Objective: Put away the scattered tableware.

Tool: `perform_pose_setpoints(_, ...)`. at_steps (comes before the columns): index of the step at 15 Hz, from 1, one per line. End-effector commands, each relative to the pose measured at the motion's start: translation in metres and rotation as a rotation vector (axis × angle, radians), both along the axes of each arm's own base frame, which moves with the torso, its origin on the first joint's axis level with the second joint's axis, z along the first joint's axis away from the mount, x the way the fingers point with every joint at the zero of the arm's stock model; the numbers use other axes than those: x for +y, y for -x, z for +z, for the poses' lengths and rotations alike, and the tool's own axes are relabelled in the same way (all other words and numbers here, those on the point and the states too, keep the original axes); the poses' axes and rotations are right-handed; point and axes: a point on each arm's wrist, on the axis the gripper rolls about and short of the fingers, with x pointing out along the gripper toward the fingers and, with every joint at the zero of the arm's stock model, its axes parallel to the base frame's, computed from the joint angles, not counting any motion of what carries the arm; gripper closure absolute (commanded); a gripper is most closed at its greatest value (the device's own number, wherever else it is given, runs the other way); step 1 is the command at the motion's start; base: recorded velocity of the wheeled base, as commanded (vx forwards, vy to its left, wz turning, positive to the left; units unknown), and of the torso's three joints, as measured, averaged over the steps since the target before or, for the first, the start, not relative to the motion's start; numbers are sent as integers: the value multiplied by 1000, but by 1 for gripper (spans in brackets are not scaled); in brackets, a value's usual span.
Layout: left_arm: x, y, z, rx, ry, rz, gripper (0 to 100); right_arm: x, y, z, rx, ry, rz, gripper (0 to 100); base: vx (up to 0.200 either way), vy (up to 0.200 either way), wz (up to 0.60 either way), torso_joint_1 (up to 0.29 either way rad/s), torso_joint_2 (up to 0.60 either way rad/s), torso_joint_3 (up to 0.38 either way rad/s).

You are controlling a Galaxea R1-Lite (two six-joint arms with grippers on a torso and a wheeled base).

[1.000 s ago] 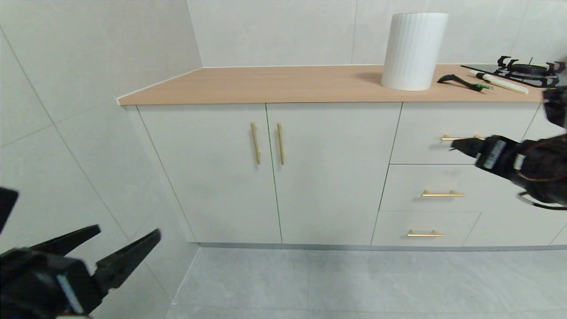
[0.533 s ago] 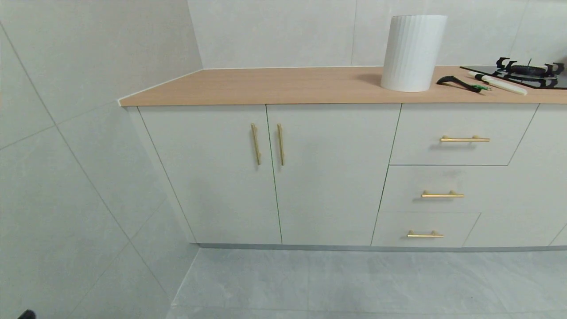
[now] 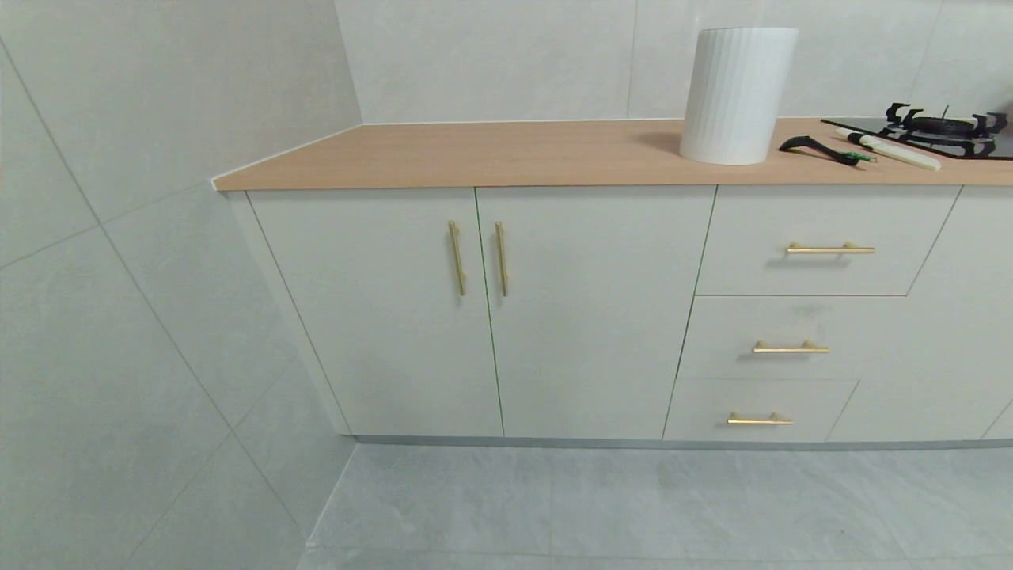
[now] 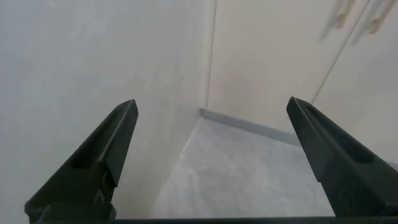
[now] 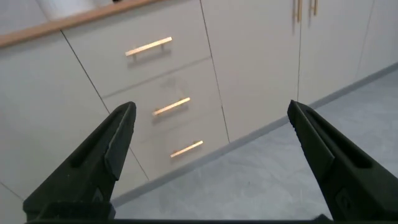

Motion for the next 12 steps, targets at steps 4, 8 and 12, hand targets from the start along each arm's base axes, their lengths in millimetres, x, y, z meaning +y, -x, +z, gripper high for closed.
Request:
perform_pose_setpoints(4,-4,-4,-9,3,-147,-155,0,1,-11,-48,153,118,32,0,0,0,0,0,0,0)
perform_pose_setpoints(8,-8,-5,-12,-14,-116,-351,0,1,-11,-46,182,228,40,0,0,0,0,0,0,0)
perform_pose_setpoints(12,-7,-5,-12,-17,-95,-333,0,4,-16,-44,227,335,177,0,0,0,0,0,0,0)
